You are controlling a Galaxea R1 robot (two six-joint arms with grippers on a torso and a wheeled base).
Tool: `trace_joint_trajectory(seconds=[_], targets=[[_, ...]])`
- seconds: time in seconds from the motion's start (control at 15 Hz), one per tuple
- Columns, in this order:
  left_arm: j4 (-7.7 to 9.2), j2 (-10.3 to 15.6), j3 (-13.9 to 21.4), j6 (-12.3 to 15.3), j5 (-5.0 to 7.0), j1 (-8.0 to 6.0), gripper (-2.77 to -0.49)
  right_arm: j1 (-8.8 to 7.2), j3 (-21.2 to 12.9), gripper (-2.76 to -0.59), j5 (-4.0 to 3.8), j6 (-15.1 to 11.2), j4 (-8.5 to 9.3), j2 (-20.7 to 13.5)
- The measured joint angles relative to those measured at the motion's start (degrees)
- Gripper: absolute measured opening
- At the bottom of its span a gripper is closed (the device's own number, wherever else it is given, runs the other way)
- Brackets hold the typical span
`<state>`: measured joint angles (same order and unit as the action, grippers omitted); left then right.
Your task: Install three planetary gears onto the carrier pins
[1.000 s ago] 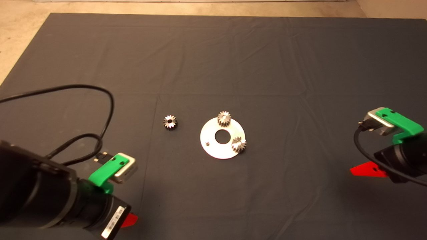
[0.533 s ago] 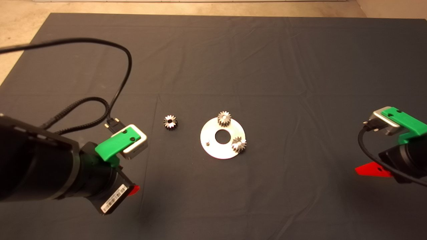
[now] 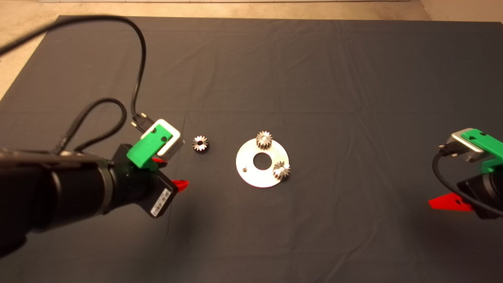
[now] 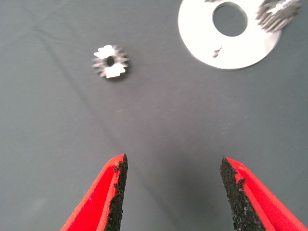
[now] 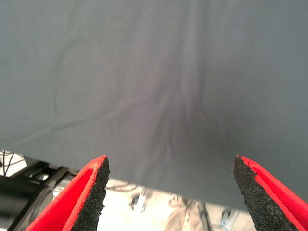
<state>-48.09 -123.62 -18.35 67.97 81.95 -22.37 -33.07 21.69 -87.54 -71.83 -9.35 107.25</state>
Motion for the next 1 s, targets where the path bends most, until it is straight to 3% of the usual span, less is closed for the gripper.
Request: trace_joint_trajectory(seconds=[0.27, 0.4, 0.47, 0.6, 0.67, 0.87, 1.0], targets=[[-11.06, 0.2, -0.23, 1.19, -1.63, 6.4, -1.95, -0.13, -0.13, -1.47, 0.17, 0.0, 0.87, 0.02], [-13.75, 0.11, -1.84, 1.24, -3.72, 9.13, -1.95, -0.13, -0.28, -1.47, 0.24, 0.02, 1.39, 0.02], [-14.53, 0.11, -3.43, 1.26, -5.54, 9.8, -1.95, -0.13, -0.46, -1.47, 0.24, 0.02, 1.55, -0.01], [-15.33, -0.08, -6.7, 1.13, -10.78, 10.83, -1.95, -0.13, -0.52, -1.47, 0.26, 0.01, 1.89, -0.55], [-15.36, -0.76, -8.72, 0.35, -12.84, 11.49, -1.95, -0.13, -0.52, -1.47, 0.26, 0.02, 2.25, -1.12], [-15.6, -4.17, -14.37, -2.93, -14.05, 12.53, -1.95, -1.01, -0.52, -1.47, 0.22, 0.37, 3.62, -2.99], [-15.56, -6.32, -16.13, -5.54, -14.77, 12.57, -1.95, -1.71, -0.52, -1.47, 0.15, 0.56, 3.87, -3.95]])
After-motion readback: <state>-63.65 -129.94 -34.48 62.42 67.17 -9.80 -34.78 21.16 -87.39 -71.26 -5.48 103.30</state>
